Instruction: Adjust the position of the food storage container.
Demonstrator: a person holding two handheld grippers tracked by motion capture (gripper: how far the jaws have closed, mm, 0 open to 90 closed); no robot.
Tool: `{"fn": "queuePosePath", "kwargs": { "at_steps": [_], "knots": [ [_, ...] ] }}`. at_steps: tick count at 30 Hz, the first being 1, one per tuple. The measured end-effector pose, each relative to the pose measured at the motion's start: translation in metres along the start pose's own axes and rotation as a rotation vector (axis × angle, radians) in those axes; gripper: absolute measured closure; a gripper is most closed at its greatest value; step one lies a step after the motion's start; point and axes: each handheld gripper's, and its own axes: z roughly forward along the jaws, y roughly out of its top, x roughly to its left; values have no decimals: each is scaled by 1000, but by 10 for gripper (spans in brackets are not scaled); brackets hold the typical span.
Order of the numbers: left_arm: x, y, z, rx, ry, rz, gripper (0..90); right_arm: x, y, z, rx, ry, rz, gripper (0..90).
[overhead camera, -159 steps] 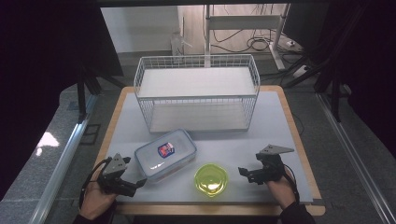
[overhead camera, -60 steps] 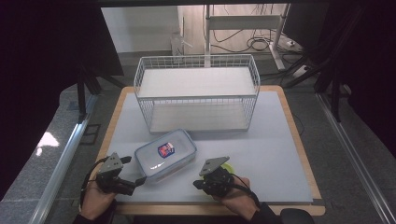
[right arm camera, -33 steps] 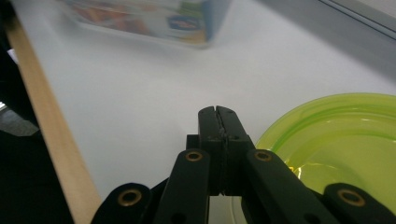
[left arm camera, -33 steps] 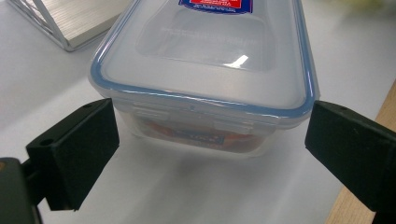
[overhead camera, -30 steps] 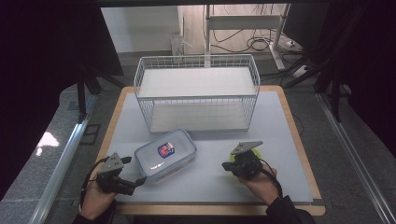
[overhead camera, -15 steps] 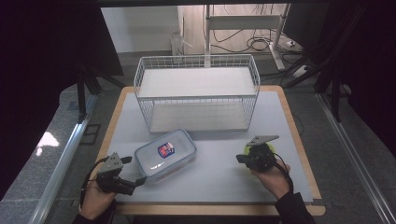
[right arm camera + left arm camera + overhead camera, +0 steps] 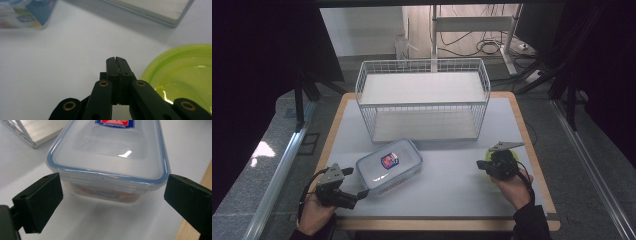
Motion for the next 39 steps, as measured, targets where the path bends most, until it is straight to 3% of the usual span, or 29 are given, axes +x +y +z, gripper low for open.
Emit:
{"fn": "queuePosePath", "kwargs": {
  "at_steps": [3, 7, 8, 9, 10, 11, 12, 13, 14, 15, 16, 18, 22, 24, 25, 33, 39],
  "knots": [
    [-1, 0, 0, 28, 14, 1, 23, 6, 3, -2, -19, 1, -17, 900],
    [-1, 1, -5, 19, 19, -8, 67, 14, 5, 0, -36, 10, -35, 900],
    [-1, 1, -6, 17, 23, -5, 107, 16, 6, 1, -39, 11, -35, 900],
    [-1, 1, -9, 12, 32, -5, 213, 18, 7, 2, -45, 14, -41, 900],
    [0, 0, -11, 7, 43, -4, 213, 18, 7, 2, -45, 14, -41, 900],
    [3, -1, -14, 5, 52, -17, 335, 20, 8, 4, -54, 21, -49, 900],
    [3, -1, -14, 5, 52, -17, 398, 20, 8, 4, -54, 21, -49, 900],
    [7, -3, -15, 4, 57, -32, 398, 22, 8, 5, -56, 24, -50, 900],
    [9, -4, -15, 8, 58, -46, 464, 23, 9, 6, -61, 29, -60, 897],
    [13, -6, -15, 15, 55, -73, 622, 26, 10, 10, -61, 40, -70, 890],
    [15, -6, -14, 18, 53, -91, 622, 26, 10, 10, -61, 40, -70, 890],
    [20, -7, -10, 38, 41, -129, 725, 29, 12, 14, -63, 53, -86, 884],
    [24, -4, -1, 83, 61, -157, 853, 37, 17, 25, -70, 78, -104, 881],
    [24, -3, 6, 112, 66, -162, 877, 42, 20, 31, -70, 84, -117, 881],
    [25, -1, 11, 135, 93, -165, 898, 46, 22, 37, -69, 94, -118, 882],
    [32, 6, 23, 141, 105, -178, 899, 53, 33, 54, -76, 111, -135, 873],
    [41, 19, 42, 132, 77, -185, 900, 56, 45, 76, -59, 111, -119, 882]
  ]
}}
